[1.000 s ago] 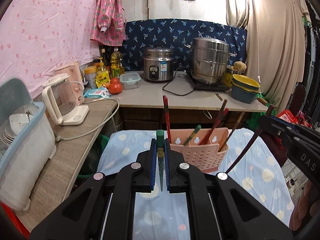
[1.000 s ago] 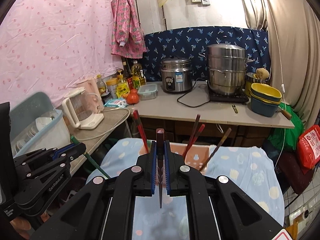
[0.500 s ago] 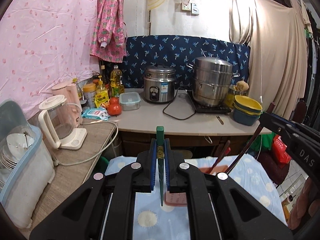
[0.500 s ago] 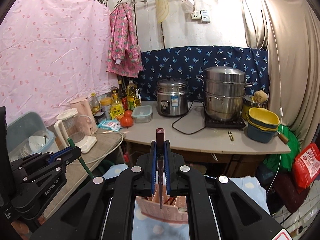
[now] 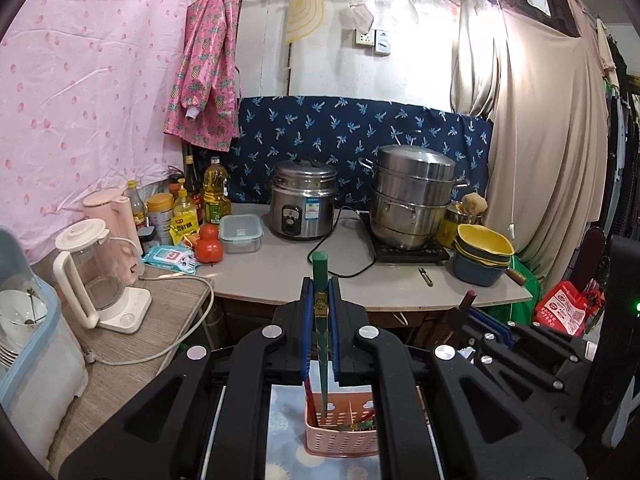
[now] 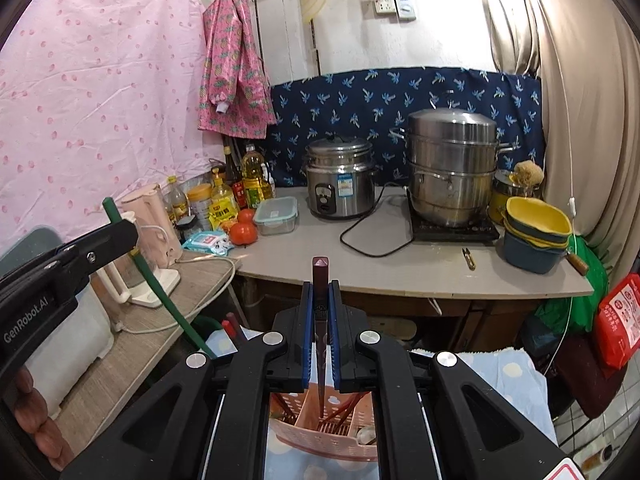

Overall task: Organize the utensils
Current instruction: 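Carry both chopsticks up into the pink holder and open both tools, then withdraw both open tools from the pink holder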

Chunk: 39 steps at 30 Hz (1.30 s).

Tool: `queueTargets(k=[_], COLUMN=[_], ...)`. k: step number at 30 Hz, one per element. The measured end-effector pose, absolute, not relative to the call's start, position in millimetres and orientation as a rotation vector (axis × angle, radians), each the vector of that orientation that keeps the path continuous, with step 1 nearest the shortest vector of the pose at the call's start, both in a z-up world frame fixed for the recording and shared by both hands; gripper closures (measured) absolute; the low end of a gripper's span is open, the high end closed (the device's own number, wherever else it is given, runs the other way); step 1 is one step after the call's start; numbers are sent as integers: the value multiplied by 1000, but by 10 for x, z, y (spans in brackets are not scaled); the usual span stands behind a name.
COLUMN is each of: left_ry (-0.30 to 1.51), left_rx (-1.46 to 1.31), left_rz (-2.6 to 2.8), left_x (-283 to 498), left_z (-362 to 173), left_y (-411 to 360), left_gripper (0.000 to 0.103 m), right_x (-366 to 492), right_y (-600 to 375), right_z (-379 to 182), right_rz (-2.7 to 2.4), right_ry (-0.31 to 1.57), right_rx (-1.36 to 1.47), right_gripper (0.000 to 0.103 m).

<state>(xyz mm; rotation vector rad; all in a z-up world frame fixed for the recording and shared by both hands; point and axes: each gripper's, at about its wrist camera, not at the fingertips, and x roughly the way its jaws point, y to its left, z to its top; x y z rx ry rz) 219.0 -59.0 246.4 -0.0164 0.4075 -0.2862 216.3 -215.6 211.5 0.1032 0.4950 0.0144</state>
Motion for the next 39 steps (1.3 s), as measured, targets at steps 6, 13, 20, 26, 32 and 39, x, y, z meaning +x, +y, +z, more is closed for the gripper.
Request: queueTargets(k=[6,13,20,26,32,39], left_ry=[458,515,526,522,520,523], left_rx=[-12,2,9,7,9,29], left_rz=[-273,-242,-210,-172,-162,-152], left_x=[2386,2591,2653,2628,2531,2353], left_z=[2208,1903,1780,1774,1785,1754], left_y=[-647,-671,-663,-615,-567,-559], left_gripper=[96,96,95,75,71,68], right_x=[2257,2354,2384,2322,2196,1935], right_y=[-2155,-2153,-2147,-2117,-2081,-2013], right_z=[1877,1666,1573,1610,1662,1724], right_rz=[16,14,6,4,12,1], right_ry=[539,582,599,579,556,524], right_rx=[101,102,97,92,101,86], right_gripper=[96,96,96,90,79,71])
